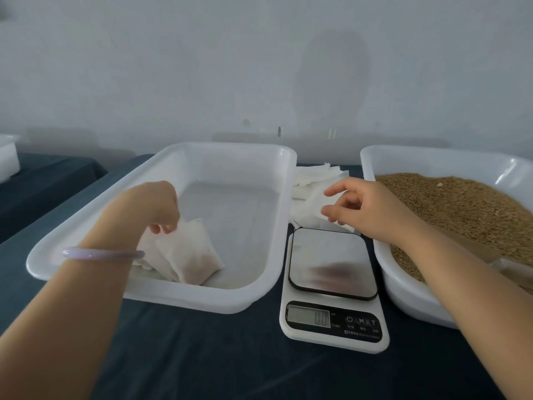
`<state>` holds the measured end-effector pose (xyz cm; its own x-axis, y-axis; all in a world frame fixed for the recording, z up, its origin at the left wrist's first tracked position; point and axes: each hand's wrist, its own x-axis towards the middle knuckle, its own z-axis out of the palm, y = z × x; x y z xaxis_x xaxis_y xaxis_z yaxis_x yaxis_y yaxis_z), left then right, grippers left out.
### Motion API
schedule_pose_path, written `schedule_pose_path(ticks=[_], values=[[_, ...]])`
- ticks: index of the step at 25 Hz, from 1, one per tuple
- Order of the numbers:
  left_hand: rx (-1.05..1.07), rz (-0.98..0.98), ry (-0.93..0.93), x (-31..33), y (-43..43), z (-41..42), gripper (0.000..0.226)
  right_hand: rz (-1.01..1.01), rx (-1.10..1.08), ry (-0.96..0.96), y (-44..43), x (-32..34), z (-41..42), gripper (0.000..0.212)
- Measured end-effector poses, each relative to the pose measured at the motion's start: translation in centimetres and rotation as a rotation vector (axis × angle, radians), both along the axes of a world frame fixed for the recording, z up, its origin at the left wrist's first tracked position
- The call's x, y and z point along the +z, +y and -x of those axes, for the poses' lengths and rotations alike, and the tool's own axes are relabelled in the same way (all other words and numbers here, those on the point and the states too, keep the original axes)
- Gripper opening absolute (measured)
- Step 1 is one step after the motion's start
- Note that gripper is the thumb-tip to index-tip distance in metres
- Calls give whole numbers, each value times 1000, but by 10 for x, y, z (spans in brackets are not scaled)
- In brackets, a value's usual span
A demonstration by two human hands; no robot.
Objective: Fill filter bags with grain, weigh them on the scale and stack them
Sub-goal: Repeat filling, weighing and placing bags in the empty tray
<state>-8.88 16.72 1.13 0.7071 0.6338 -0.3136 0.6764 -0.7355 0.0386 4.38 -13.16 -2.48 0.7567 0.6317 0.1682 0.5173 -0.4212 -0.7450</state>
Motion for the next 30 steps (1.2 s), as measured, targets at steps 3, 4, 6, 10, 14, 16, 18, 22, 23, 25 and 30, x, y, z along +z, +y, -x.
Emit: schedule_pose_path(ticks=[3,4,6,10,14,16,18,22,23,25,30], values=[[-44,-209,-40,23,-6,-4,24,-7,2,-6,2,0,-1,16],[-128,-275,-120,28,-19,-11,23,-32,-13,-13,2,0,-1,15],[-375,-274,-344,33,-61,-28,20,-119,-72,-59,3,1,-3,9],[-728,-93,-246,17,-152,-72,26,-335,-246,-124,-2,3,-6,9],[-699,-125,-67,-12,-186,-126,37,-383,-357,-152,-4,2,-11,12],[-659,-97,-22,-24,-190,-141,44,-381,-376,-156,-5,1,-12,13],[-636,-49,17,-36,-192,-151,46,-372,-387,-139,-5,-1,-16,14],[-608,40,92,-53,-201,-163,39,-376,-385,-114,-4,-3,-19,14],[-617,28,106,-52,-204,-164,36,-381,-381,-107,-3,-3,-20,15],[-618,-16,115,-49,-207,-162,34,-386,-380,-101,-3,-3,-21,15],[-630,-12,-336,-12,-191,-150,31,-439,-428,-130,-4,-1,-23,10]])
